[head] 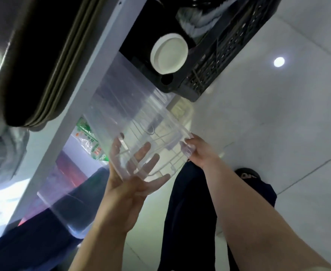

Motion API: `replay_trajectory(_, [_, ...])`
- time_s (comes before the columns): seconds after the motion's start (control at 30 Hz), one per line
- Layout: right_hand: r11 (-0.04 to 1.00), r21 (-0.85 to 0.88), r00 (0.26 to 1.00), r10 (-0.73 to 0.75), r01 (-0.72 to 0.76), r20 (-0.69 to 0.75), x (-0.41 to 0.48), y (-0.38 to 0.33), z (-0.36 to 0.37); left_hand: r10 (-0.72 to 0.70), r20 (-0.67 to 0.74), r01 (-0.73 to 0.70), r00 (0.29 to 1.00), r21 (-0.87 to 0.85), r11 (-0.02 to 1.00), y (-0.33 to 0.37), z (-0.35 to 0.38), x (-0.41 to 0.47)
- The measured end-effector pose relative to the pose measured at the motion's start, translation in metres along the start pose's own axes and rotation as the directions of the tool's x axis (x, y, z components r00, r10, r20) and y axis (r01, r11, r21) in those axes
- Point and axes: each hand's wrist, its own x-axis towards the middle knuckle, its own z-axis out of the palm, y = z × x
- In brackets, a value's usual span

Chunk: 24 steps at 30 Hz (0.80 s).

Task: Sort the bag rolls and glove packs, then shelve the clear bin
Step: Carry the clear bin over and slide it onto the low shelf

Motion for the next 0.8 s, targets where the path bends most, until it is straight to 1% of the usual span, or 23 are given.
replay_trajectory(0.13, [0.999, -0.032, 0.998, -0.032, 0.031, -0.052, -0.012, -0.007, -0.013, -0.009, -0.02, 0.008, 1.0, -0.026, 1.0, -0.01, 0.001, -0.011])
replay_trajectory(0.17, [0.997, -0.069, 0.998, -0.046, 0.042, -0.053, -0.015, -0.009, -0.016, -0.02, -0.005, 0.02, 1.0, -0.035, 0.999, -0.012, -0.002, -0.011])
replay_trajectory(0.23, [0.975, -0.209, 0.993, -0.09, 0.074, -0.07, -0.022, -0.015, -0.02, -0.017, 0.044, 0.02, 0.999, -0.059, 0.998, -0.014, -0.004, -0.015])
replay_trajectory(0.27, [0.966, -0.243, 0.99, -0.111, 0.088, -0.082, -0.025, -0.02, -0.023, -0.016, 0.056, 0.021, 0.998, -0.081, 0.997, -0.016, -0.008, -0.018])
replay_trajectory(0.3, [0.979, -0.186, 0.99, -0.102, 0.083, -0.095, -0.031, -0.025, -0.025, -0.021, 0.072, 0.029, 0.997, -0.105, 0.994, -0.018, -0.011, -0.023])
replay_trajectory(0.33, [0.993, -0.089, 0.993, -0.082, 0.075, -0.084, -0.037, -0.03, -0.027, -0.018, 0.083, 0.029, 0.996, -0.135, 0.99, -0.02, -0.015, -0.028])
replay_trajectory(0.37, [0.996, -0.038, 0.995, -0.081, 0.078, -0.066, -0.045, -0.035, -0.03, -0.015, 0.104, 0.03, 0.994, -0.15, 0.988, -0.023, -0.019, -0.033])
replay_trajectory(0.4, [0.994, -0.052, 0.994, -0.095, 0.091, -0.063, -0.055, -0.039, -0.031, -0.011, 0.119, 0.029, 0.993, -0.157, 0.987, -0.025, -0.024, -0.038])
replay_trajectory(0.47, [0.98, -0.173, 0.993, -0.105, 0.095, -0.052, -0.076, -0.044, -0.035, -0.001, 0.175, 0.034, 0.985, -0.181, 0.983, -0.029, -0.033, -0.043])
replay_trajectory(0.5, [0.975, -0.207, 0.995, -0.092, 0.081, -0.045, -0.087, -0.046, -0.037, 0.005, 0.221, 0.049, 0.975, -0.239, 0.97, -0.029, -0.036, -0.045])
replay_trajectory(0.57, [0.975, -0.217, 0.998, -0.051, 0.041, -0.037, -0.109, -0.051, -0.039, 0.049, 0.312, 0.092, 0.949, -0.423, 0.902, -0.029, -0.041, -0.05])
replay_trajectory(0.63, [0.97, -0.243, 0.998, -0.02, 0.005, -0.06, -0.127, -0.058, -0.039, 0.039, 0.303, 0.138, 0.952, -0.539, 0.831, -0.03, -0.051, -0.058])
replay_trajectory(0.7, [0.954, -0.296, 0.996, 0.016, -0.041, -0.086, -0.14, -0.06, -0.038, 0.028, 0.302, 0.157, 0.953, -0.569, 0.807, -0.032, -0.064, -0.067])
replay_trajectory(0.77, [0.919, -0.383, 0.991, 0.053, -0.096, -0.122, -0.153, -0.061, -0.031, 0.032, 0.343, 0.185, 0.939, -0.58, 0.793, -0.035, -0.077, -0.076])
replay_trajectory(0.8, [0.903, -0.414, 0.988, 0.059, -0.115, -0.145, -0.159, -0.06, -0.027, 0.034, 0.344, 0.177, 0.938, -0.562, 0.808, -0.036, -0.083, -0.08])
